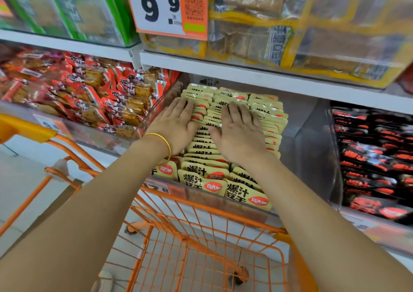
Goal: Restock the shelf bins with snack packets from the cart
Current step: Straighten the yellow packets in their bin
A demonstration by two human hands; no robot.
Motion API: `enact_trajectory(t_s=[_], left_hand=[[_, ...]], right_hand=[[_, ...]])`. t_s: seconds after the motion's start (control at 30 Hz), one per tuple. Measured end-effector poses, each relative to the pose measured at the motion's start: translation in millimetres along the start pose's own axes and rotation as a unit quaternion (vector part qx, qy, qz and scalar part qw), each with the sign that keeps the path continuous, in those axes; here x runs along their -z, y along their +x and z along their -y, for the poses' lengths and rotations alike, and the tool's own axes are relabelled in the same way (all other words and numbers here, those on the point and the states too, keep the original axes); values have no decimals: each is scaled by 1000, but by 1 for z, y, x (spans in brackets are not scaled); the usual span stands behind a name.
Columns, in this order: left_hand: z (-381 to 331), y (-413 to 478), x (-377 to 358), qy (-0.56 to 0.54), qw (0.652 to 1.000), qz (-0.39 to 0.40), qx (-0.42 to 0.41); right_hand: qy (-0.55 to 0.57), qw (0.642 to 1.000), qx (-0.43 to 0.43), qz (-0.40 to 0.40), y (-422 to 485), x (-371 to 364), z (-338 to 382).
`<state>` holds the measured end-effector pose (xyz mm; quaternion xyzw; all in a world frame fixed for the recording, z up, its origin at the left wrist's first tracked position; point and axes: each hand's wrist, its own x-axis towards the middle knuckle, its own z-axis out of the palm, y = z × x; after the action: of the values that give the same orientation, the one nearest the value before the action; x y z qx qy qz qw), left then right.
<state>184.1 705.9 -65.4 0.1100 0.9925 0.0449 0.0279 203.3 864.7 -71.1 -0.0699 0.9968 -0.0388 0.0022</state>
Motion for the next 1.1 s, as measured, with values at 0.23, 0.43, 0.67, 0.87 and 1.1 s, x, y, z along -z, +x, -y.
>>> enact_trajectory(t_s=[0.23,0.43,0.67,0.87,1.1], left_hand=[[1,-9,7,5,999,33,-32],[5,-22,11,33,997,69,-24],[-41,12,23,1,999,18,-43],[-47,20,2,38,997,49,-49],[-50,14,5,41,997,55,-39]], right_hand=[[31,999,-33,-22,-14,6,-8],[38,999,-4,-4,-24,6,-11],[451,836,-301,-91,-17,15,-59],[558,773,-301,-13,-11,10,-61],[572,765,-296,7,-15,14,-59]])
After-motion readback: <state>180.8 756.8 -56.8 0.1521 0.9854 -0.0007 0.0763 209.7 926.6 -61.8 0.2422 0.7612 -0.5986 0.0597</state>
